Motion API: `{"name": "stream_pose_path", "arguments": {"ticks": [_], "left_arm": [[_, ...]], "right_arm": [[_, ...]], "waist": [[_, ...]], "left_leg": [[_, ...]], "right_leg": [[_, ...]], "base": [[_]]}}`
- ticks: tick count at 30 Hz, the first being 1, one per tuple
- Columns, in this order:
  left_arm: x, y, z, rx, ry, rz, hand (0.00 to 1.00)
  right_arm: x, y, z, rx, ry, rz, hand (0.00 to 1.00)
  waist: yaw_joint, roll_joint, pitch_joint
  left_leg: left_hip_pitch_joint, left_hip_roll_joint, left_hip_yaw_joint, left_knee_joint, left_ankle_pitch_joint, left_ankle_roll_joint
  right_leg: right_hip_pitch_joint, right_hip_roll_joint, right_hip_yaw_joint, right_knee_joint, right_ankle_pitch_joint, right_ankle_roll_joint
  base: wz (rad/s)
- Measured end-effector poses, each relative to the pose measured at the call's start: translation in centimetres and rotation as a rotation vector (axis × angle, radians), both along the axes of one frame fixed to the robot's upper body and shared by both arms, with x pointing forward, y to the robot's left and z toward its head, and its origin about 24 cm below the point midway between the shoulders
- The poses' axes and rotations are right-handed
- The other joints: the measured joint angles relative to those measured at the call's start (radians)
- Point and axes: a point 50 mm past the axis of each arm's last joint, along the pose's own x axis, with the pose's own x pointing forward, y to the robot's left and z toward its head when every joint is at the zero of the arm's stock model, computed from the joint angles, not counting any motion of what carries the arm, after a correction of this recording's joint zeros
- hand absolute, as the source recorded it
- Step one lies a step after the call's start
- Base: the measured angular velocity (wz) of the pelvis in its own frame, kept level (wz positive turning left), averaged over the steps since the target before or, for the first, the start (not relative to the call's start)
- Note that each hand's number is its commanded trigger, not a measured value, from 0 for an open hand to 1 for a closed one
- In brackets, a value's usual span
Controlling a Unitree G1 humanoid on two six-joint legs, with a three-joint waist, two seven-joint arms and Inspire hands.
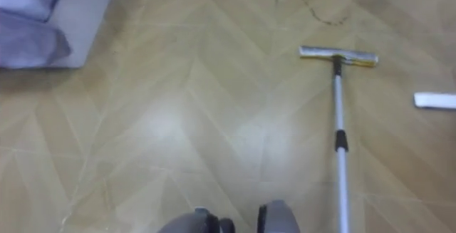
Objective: Mop floor
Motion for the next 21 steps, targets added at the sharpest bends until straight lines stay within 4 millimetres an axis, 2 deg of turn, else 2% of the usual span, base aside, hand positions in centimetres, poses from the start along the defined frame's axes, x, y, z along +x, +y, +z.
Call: {"name": "stream_pose_path", "arguments": {"ticks": [1,2,3,5,6,7,8,9,10,11,12,13,14,15,16,17,18,19,20,21], "left_arm": [[0.0,-0.4,-0.1,-0.011,0.003,0.006,0.00],[-0.1,-0.5,-0.1,-0.013,0.005,0.012,0.00],[-0.2,-0.4,-0.1,-0.013,0.011,0.032,0.00],[-0.4,-0.2,-0.1,-0.014,0.024,0.065,0.00],[-0.5,0.0,0.0,-0.009,0.030,0.071,0.00],[-0.5,0.2,0.0,0.001,0.027,0.083,0.00],[-0.6,0.4,0.0,0.005,0.027,0.089,0.00],[-0.6,0.7,0.1,0.012,0.027,0.093,0.00],[-0.4,0.9,0.2,0.018,0.020,0.088,0.00],[-0.3,1.1,0.2,0.022,0.015,0.087,0.00],[-0.1,1.3,0.3,0.027,0.007,0.086,0.00],[0.0,1.4,0.3,0.028,0.000,0.085,0.00],[0.0,1.4,0.3,0.028,-0.001,0.084,0.00],[-0.3,1.5,0.3,0.025,0.005,0.086,0.00],[-0.3,1.5,0.3,0.022,0.005,0.084,0.00],[-0.4,1.5,0.3,0.018,0.010,0.082,0.00],[-0.3,1.3,0.3,0.004,0.011,0.070,0.00],[-0.1,1.1,0.3,-0.004,0.010,0.065,0.00],[0.0,0.9,0.2,-0.007,0.009,0.058,0.00],[0.1,0.8,0.2,-0.009,0.009,0.053,0.00]], "right_arm": [[0.0,0.0,0.0,-0.001,0.007,0.002,1.00],[0.2,0.0,0.0,-0.002,0.004,0.005,1.00],[0.8,-0.1,0.0,-0.009,-0.005,0.024,1.00],[2.1,-0.7,0.0,-0.039,-0.025,0.047,1.00],[3.4,-1.3,0.2,-0.063,-0.045,0.062,1.00],[5.0,-2.1,0.5,-0.089,-0.061,0.081,1.00],[6.2,-2.5,0.7,-0.104,-0.074,0.100,1.00],[8.9,-3.4,1.2,-0.144,-0.123,0.133,1.00],[11.8,-4.1,1.9,-0.181,-0.190,0.147,1.00],[13.3,-4.2,2.2,-0.193,-0.233,0.149,1.00],[15.6,-4.7,2.9,-0.218,-0.311,0.148,1.00],[17.5,-4.7,3.4,-0.223,-0.393,0.137,1.00],[18.3,-4.7,3.6,-0.222,-0.428,0.127,1.00],[19.2,-4.6,3.9,-0.211,-0.482,0.101,1.00],[19.1,-4.1,3.6,-0.181,-0.498,0.071,1.00],[18.7,-3.9,3.4,-0.166,-0.493,0.052,1.00],[17.3,-4.0,2.9,-0.149,-0.474,0.012,1.00],[15.6,-4.3,2.6,-0.146,-0.435,-0.009,1.00],[14.6,-4.5,2.4,-0.151,-0.410,-0.015,1.00],[12.2,-5.0,2.1,-0.165,-0.344,-0.028,1.00]], "waist": [[0.005,0.013,-0.0079],[0.005,0.008,-0.0057],[0.005,0.000,0.0000],[0.005,-0.008,0.0025],[0.013,-0.013,0.0010],[0.031,-0.026,0.0022],[0.037,-0.038,0.0072],[0.050,-0.057,0.0128],[0.071,-0.063,0.0150],[0.082,-0.066,0.0170],[0.107,-0.069,0.0200],[0.127,-0.075,0.0223],[0.134,-0.076,0.0231],[0.137,-0.071,0.0205],[0.137,-0.071,0.0164],[0.135,-0.072,0.0143],[0.132,-0.072,0.0144],[0.132,-0.073,0.0126],[0.129,-0.073,0.0127],[0.116,-0.071,0.0115]], "left_leg": [[0.003,0.002,-0.027,0.011,-0.019,-0.019],[0.005,0.002,-0.037,0.018,-0.023,-0.026],[0.001,0.012,-0.041,0.061,-0.028,-0.037],[-0.033,0.033,-0.033,0.196,-0.012,-0.065],[-0.069,0.056,-0.023,0.309,0.024,-0.103],[-0.100,0.071,-0.022,0.409,0.074,-0.108],[-0.114,0.073,-0.022,0.450,0.103,-0.110],[-0.135,0.073,-0.022,0.511,0.148,-0.114],[-0.154,0.073,-0.022,0.520,0.131,-0.110],[-0.168,0.076,-0.023,0.505,0.114,-0.105],[-0.200,0.083,-0.025,0.440,0.091,-0.107],[-0.218,0.081,-0.028,0.319,0.088,-0.111],[-0.221,0.080,-0.026,0.250,0.089,-0.114],[-0.223,0.080,-0.022,0.105,0.108,-0.106],[-0.215,0.076,-0.015,0.066,0.165,-0.082],[-0.205,0.070,-0.009,0.061,0.169,-0.073],[-0.184,0.058,0.002,0.059,0.149,-0.037],[-0.176,0.042,0.012,0.057,0.131,-0.016],[-0.170,0.029,0.017,0.057,0.123,-0.007],[-0.147,0.005,0.024,0.059,0.097,0.008]], "right_leg": [[0.008,0.006,-0.020,0.003,-0.006,-0.024],[0.011,0.008,-0.030,0.008,-0.015,-0.031],[0.020,0.010,-0.034,0.023,-0.041,-0.043],[0.036,0.015,-0.047,0.076,-0.109,-0.063],[0.047,0.026,-0.054,0.117,-0.154,-0.075],[0.056,0.032,-0.050,0.160,-0.192,-0.087],[0.062,0.033,-0.047,0.179,-0.210,-0.092],[0.074,0.039,-0.037,0.210,-0.239,-0.098],[0.088,0.050,-0.034,0.227,-0.253,-0.101],[0.095,0.056,-0.034,0.231,-0.263,-0.107],[0.113,0.069,-0.034,0.230,-0.275,-0.112],[0.138,0.072,-0.035,0.216,-0.286,-0.111],[0.155,0.073,-0.038,0.205,-0.292,-0.108],[0.195,0.071,-0.048,0.183,-0.309,-0.100],[0.236,0.062,-0.051,0.163,-0.327,-0.085],[0.258,0.057,-0.052,0.151,-0.337,-0.077],[0.283,0.048,-0.043,0.131,-0.345,-0.064],[0.284,0.039,-0.022,0.147,-0.335,-0.044],[0.280,0.030,-0.014,0.172,-0.324,-0.023],[0.272,0.016,0.002,0.233,-0.287,0.010]], "base": [[-0.20],[-0.23],[-0.13],[-0.03],[-0.06],[-0.12],[-0.17],[-0.18],[-0.19],[-0.21],[-0.17],[-0.10],[0.09],[0.28],[0.36],[0.52],[0.59],[0.56],[0.45],[0.33]]}}
